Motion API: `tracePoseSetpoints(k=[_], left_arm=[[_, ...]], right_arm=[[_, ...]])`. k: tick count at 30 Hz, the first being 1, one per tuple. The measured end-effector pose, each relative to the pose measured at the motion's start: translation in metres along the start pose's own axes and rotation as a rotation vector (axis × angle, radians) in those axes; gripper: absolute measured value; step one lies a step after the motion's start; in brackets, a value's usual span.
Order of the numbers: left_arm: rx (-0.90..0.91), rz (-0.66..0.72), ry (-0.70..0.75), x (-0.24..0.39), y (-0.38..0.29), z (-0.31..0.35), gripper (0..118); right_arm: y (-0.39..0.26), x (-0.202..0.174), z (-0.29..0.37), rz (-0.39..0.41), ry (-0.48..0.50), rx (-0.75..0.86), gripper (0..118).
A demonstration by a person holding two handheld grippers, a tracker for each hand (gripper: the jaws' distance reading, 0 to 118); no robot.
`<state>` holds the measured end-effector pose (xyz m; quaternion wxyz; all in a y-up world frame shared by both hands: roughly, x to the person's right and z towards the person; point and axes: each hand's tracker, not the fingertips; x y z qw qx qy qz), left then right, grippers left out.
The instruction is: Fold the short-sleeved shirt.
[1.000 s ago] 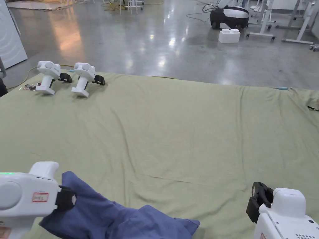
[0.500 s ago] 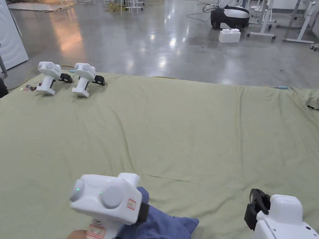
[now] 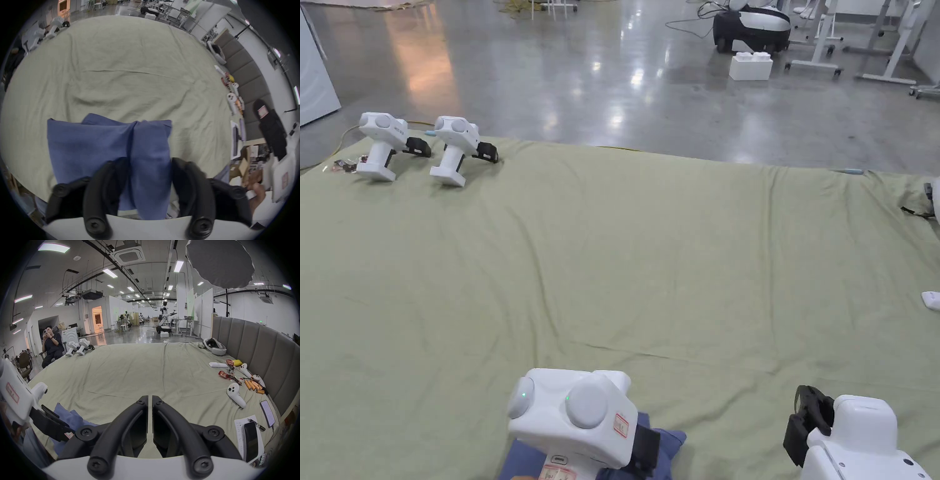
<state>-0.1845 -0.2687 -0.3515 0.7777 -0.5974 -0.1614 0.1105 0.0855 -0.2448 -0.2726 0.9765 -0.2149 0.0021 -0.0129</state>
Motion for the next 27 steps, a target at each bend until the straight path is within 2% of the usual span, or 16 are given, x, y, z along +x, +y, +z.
tracePoseSetpoints(k=[1, 7, 9, 10, 11, 12, 13, 19, 23, 27], left_arm=[[0.005, -0.008, -0.022, -0.001, -0.001, 0.004, 67], [0.129, 0.078, -0.173, -0.023, 0.001, 0.047, 67], [0.18, 0.094, -0.18, -0.033, -0.002, 0.053, 66], [0.181, 0.084, -0.14, -0.037, -0.003, 0.054, 62], [0.171, 0.082, -0.114, -0.04, -0.004, 0.052, 50], [0.154, 0.076, -0.097, -0.042, -0.005, 0.045, 20], [0.132, 0.079, -0.092, -0.044, -0.006, 0.038, 17], [0.077, 0.029, -0.227, -0.042, -0.022, -0.014, 17], [0.061, -0.002, -0.145, -0.035, -0.031, -0.051, 17], [0.149, -0.056, -0.104, -0.029, -0.037, -0.057, 17]], right_arm=[[-0.001, 0.0, 0.0, 0.001, 0.0, -0.001, 6], [-0.001, 0.002, -0.001, 0.006, -0.003, -0.011, 6], [-0.001, 0.002, -0.001, 0.0, -0.003, -0.014, 6], [-0.002, 0.002, -0.001, -0.002, -0.003, -0.015, 6], [-0.002, 0.002, -0.001, -0.004, -0.003, -0.017, 6], [-0.002, 0.002, -0.002, -0.005, -0.001, -0.018, 6], [-0.002, 0.001, -0.002, -0.005, 0.0, -0.02, 6], [-0.004, -0.001, -0.003, 0.001, -0.003, -0.026, 6], [-0.006, -0.003, -0.003, 0.018, -0.004, -0.029, 6], [-0.004, -0.005, 0.0, 0.027, -0.006, -0.025, 6]])
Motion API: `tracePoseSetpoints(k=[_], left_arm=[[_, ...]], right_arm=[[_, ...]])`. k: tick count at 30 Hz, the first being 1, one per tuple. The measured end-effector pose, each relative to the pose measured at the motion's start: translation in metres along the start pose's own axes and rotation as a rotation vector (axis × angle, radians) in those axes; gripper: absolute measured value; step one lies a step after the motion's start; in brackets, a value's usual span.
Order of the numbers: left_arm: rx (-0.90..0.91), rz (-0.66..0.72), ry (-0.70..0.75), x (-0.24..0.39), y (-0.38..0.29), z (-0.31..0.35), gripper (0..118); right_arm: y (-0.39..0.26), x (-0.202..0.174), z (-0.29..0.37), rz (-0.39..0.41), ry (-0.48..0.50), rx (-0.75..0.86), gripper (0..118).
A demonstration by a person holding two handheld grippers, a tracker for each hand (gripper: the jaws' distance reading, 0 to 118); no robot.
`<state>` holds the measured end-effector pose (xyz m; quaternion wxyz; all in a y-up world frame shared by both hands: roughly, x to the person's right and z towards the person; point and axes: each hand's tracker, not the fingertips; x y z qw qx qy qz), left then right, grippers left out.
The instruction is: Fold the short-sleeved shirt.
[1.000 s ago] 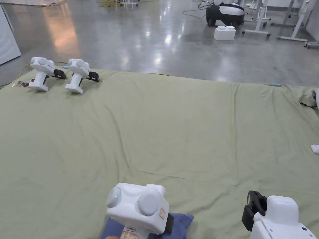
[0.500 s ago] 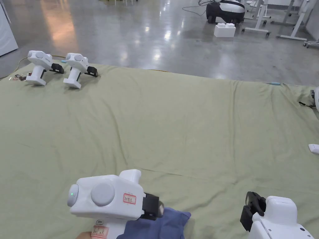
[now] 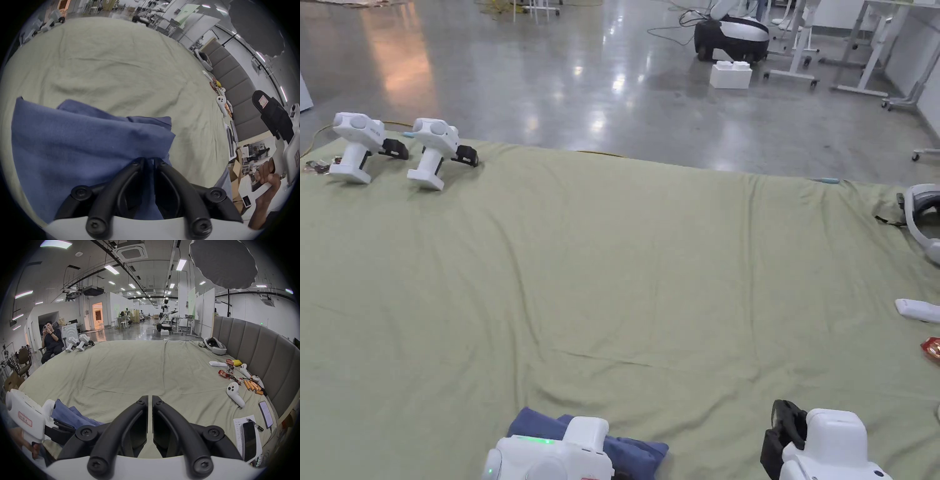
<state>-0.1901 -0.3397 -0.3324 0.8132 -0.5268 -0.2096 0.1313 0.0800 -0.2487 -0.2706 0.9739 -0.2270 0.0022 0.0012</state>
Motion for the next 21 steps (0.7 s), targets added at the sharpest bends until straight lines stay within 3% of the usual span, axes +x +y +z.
tracePoseSetpoints(k=[5, 10, 15, 21], left_arm=[[0.163, -0.095, 0.002, 0.014, 0.004, 0.034, 17], [0.475, -0.208, 0.073, 0.028, 0.024, 0.092, 17], [0.892, -0.28, 0.234, 0.039, 0.033, 0.148, 17], [1.089, -0.36, 0.558, 0.044, 0.036, 0.173, 17]], right_arm=[[0.005, -0.003, 0.004, 0.003, -0.007, 0.035, 6], [0.023, -0.015, 0.008, 0.025, -0.038, 0.122, 6], [0.047, -0.03, 0.015, 0.06, -0.093, 0.255, 6], [0.07, -0.043, 0.024, 0.058, -0.142, 0.361, 6]])
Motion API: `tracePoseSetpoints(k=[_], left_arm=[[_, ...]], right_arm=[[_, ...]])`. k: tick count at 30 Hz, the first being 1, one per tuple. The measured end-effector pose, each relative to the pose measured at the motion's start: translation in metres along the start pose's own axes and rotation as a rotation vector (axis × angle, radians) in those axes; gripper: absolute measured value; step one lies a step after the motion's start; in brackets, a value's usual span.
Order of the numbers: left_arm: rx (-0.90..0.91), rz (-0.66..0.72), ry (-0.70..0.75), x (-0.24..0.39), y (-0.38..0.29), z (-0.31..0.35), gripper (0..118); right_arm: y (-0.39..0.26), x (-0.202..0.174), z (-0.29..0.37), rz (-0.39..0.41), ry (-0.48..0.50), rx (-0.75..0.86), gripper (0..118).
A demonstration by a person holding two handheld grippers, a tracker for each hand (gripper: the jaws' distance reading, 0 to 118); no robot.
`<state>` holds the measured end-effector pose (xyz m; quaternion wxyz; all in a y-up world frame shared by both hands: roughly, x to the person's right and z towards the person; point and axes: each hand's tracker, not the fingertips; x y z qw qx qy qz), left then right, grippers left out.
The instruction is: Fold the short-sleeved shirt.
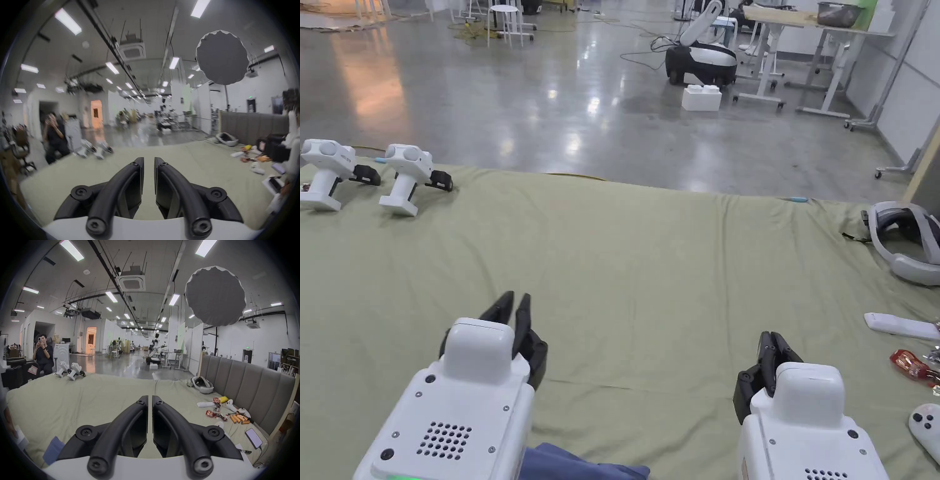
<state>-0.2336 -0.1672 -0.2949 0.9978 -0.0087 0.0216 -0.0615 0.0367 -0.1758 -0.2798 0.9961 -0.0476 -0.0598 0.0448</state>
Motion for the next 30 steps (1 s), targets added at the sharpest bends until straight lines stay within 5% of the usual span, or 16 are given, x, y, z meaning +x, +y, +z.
tracePoseSetpoints(k=[13, 21, 25, 30], left_arm=[[-0.051, 0.107, 0.046, -0.062, -0.015, 0.01, 17], [-0.229, 0.123, 0.03, -0.096, -0.056, 0.012, 17], [-0.328, 0.131, 0.014, -0.11, -0.078, 0.014, 17], [-0.454, 0.214, -0.088, -0.127, -0.102, 0.019, 17]], right_arm=[[0.007, -0.006, 0.006, 0.006, 0.0, 0.027, 6], [-0.058, -0.061, 0.03, -0.074, 0.207, -0.295, 6], [-0.095, -0.107, 0.04, -0.008, 0.331, -0.406, 6], [-0.133, -0.132, 0.024, -0.016, 0.318, -0.56, 6]])
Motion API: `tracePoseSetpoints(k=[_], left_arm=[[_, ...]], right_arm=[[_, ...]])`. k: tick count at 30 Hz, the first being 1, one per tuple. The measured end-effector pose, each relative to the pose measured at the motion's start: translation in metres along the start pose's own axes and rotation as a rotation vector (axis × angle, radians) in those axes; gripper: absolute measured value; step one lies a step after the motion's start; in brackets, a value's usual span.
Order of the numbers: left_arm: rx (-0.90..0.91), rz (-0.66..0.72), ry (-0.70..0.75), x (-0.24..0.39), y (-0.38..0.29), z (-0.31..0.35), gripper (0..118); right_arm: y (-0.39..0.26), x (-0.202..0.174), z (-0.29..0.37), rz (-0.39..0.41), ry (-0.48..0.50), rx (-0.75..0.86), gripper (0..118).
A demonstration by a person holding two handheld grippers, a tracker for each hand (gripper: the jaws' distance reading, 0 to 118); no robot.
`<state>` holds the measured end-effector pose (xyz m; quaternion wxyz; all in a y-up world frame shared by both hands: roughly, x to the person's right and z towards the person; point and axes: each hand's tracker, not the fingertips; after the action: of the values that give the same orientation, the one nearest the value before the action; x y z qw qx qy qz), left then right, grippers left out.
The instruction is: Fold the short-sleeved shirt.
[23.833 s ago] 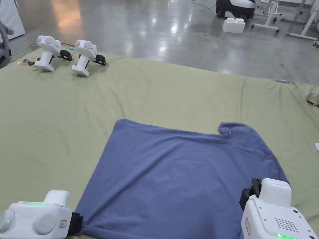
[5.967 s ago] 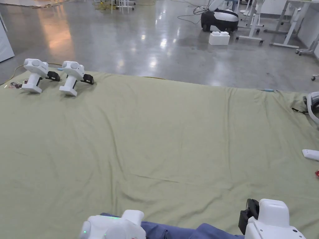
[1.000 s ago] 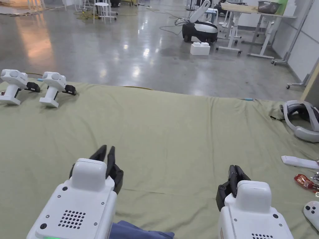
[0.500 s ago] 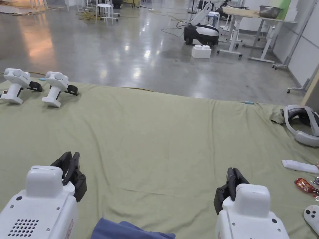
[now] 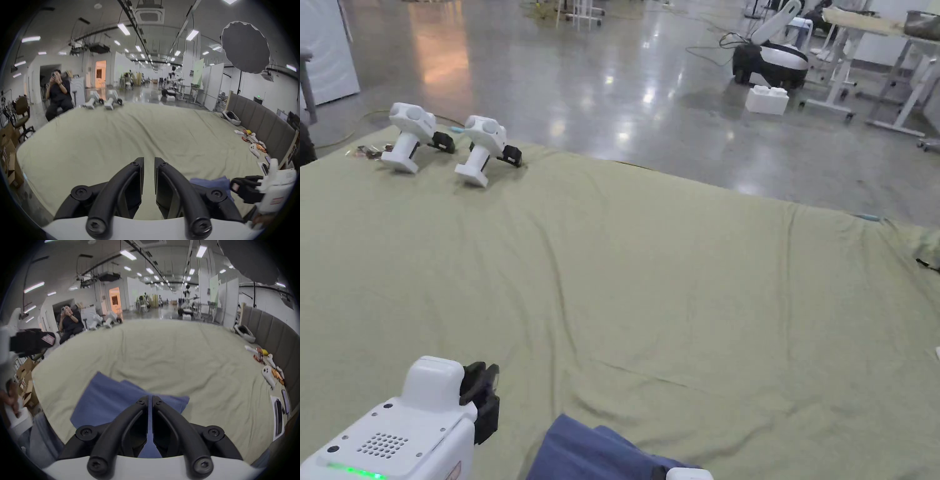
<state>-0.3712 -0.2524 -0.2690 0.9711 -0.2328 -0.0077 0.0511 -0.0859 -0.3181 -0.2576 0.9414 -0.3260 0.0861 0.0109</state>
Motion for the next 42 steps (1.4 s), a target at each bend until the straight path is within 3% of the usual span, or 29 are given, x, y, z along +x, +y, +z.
tracePoseSetpoints(k=[5, 8, 11, 12, 15, 19, 24, 27, 29, 31, 33, 42], left_arm=[[-0.16, 0.079, -0.144, -0.016, -0.017, -0.013, 20], [-0.268, 0.155, -0.261, -0.024, -0.026, -0.027, 22], [-0.371, 0.293, -0.369, -0.036, -0.034, -0.049, 63], [-0.382, 0.344, -0.412, -0.04, -0.038, -0.054, 70], [-0.41, 0.424, -0.493, -0.047, -0.043, -0.07, 75], [-0.537, 0.46, -0.614, -0.049, -0.057, -0.105, 75], [-0.779, 0.606, -0.709, -0.024, -0.084, -0.144, 75], [-0.72, 0.644, -0.759, -0.022, -0.086, -0.15, 74], [-0.742, 0.663, -0.748, -0.013, -0.085, -0.145, 66], [-0.745, 0.644, -0.732, -0.015, -0.084, -0.142, 39], [-0.736, 0.619, -0.724, -0.016, -0.085, -0.137, 32], [-0.657, 0.572, -0.793, -0.023, -0.041, -0.101, 26]], right_arm=[[-0.022, 0.015, -0.027, -0.056, -0.033, -0.135, 6], [-0.028, 0.018, -0.029, -0.047, -0.017, -0.111, 6], [-0.028, 0.013, -0.028, 0.0, -0.026, -0.107, 6], [-0.028, 0.014, -0.027, 0.0, -0.023, -0.105, 6], [-0.032, 0.02, -0.032, -0.003, -0.012, -0.104, 6], [-0.032, 0.019, -0.031, 0.009, -0.009, -0.103, 6], [-0.031, 0.018, -0.03, 0.017, -0.005, -0.102, 6], [-0.03, 0.022, -0.032, 0.011, 0.0, -0.106, 6], [-0.03, 0.022, -0.032, 0.01, 0.004, -0.108, 6], [-0.03, 0.022, -0.032, 0.019, 0.006, -0.103, 6], [-0.031, 0.021, -0.031, 0.03, 0.016, -0.093, 6], [-0.007, 0.022, -0.013, 0.03, -0.006, 0.009, 6]])
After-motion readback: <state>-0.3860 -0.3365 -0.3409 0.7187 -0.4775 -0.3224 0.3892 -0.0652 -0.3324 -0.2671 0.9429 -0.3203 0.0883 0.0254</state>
